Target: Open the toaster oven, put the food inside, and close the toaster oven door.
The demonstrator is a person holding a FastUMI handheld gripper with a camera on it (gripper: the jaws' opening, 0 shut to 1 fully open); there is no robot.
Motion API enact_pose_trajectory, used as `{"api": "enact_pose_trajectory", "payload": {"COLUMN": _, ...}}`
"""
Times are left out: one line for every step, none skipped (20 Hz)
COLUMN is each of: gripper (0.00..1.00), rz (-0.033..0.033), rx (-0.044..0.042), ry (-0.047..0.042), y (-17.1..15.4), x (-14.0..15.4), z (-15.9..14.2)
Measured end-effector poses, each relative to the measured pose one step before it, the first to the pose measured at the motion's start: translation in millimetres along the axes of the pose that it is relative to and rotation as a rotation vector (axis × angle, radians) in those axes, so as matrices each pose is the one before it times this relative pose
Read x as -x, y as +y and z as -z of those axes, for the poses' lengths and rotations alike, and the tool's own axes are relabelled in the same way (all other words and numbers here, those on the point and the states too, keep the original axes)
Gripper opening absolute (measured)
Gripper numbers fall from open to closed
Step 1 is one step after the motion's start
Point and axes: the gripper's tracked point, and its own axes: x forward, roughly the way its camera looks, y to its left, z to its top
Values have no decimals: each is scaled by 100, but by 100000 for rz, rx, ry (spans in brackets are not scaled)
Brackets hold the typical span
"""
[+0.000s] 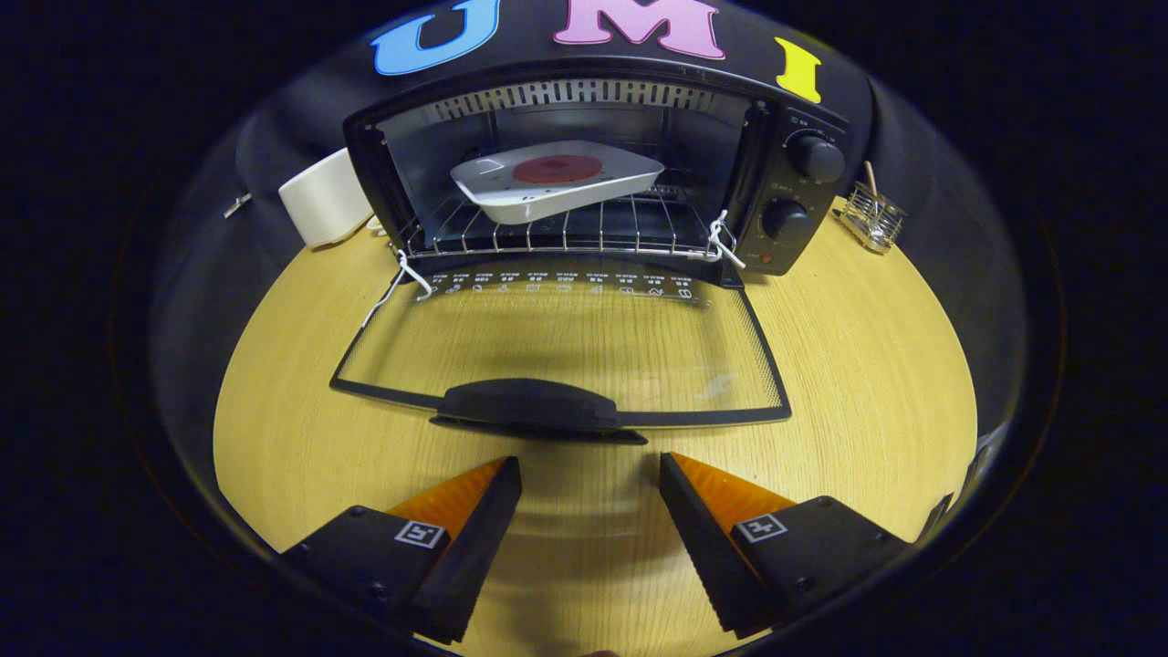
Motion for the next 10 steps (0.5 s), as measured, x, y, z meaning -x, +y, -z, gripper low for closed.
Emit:
{"api": "enact_pose_trajectory", "payload": {"gripper": 99, "rz": -431, "rx": 645, "ry": -563, "y": 42, "x": -285, "z": -345}}
{"api": "enact_pose_trajectory", "payload": {"gripper": 99, "rz": -364, "rx": 645, "ry": -292, "y": -46, "x": -221, "z": -245}}
{"api": "enact_pose_trajectory", "payload": {"gripper": 99, "rz": -372, "rx": -347, "ry": 535, "y": 32, "x": -114, "z": -136}}
{"api": "enact_pose_trajectory", "payload": {"gripper": 99, "rz": 4, "rx": 43, "ry": 687, "y": 43, "x": -2, "z": 64}}
{"api": "enact_pose_trajectory", "payload": {"gripper": 99, "rz": -232, "rx": 408, "ry": 65, "y": -4, "x": -105, "z": -87}}
{"api": "enact_pose_trajectory", "payload": {"gripper": 99, "rz": -411, "rx": 609, "ry": 246, "y": 31, "x": -32, "z": -3}}
{"api": "enact_pose_trajectory", "payload": {"gripper": 99, "rz": -403, "rx": 317, "ry": 776, "y": 16, "x": 12, "z": 11}}
{"api": "enact_pose_trajectory", "payload": {"gripper": 99, "rz": -619, "rx": -633, "ry": 466, "y": 24, "x": 211, "z": -97}}
{"api": "enact_pose_trajectory", "payload": {"gripper": 99, "rz": -621, "rx": -815, "ry": -355, "y": -302, "x": 603, "z": -198}}
{"api": "enact_pose_trajectory", "payload": {"gripper": 99, "rz": -702, "rx": 118, "ry": -1482, "y": 37, "x": 347, "z": -218}}
